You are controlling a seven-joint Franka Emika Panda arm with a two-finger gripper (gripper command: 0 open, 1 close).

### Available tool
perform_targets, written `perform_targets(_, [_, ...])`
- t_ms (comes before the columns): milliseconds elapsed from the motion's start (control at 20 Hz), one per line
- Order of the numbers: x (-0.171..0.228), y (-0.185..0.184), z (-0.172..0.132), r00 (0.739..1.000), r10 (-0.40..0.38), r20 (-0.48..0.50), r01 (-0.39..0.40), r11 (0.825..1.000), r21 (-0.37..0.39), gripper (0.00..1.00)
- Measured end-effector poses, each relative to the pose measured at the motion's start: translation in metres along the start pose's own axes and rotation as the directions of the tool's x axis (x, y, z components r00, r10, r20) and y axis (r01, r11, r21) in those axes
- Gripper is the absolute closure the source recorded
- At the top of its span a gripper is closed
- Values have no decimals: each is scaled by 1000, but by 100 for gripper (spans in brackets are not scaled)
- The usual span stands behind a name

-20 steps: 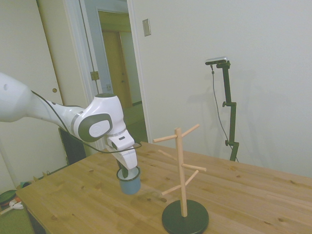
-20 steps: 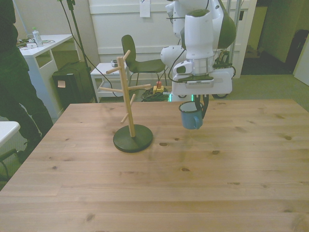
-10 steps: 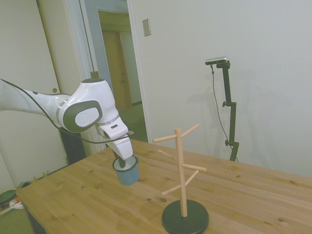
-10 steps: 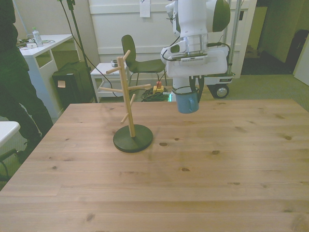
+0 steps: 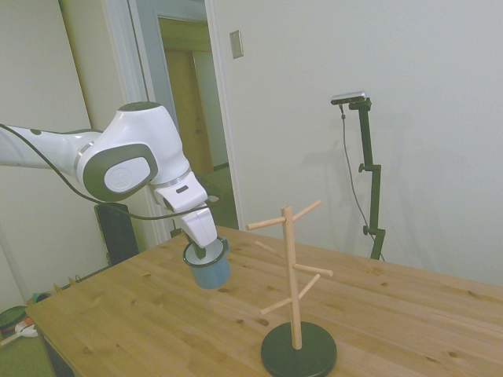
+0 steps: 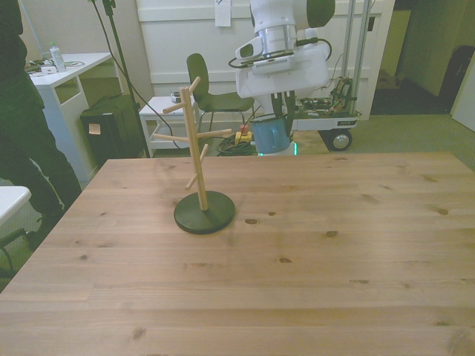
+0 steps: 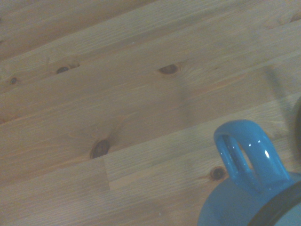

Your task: Hang the mug

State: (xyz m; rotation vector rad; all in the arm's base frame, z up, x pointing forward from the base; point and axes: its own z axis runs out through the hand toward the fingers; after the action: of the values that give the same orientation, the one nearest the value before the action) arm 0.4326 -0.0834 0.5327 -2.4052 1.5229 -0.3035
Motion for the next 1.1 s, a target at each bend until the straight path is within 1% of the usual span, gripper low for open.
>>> perform_targets(350, [23, 5, -17, 1000, 16, 9, -16, 1000, 18, 100])
perform_targets(650, [37, 5, -19, 999, 33, 14, -33, 999, 28, 100])
perform_targets(1100, [59, 17, -31, 998, 54, 26, -55, 998, 37, 100])
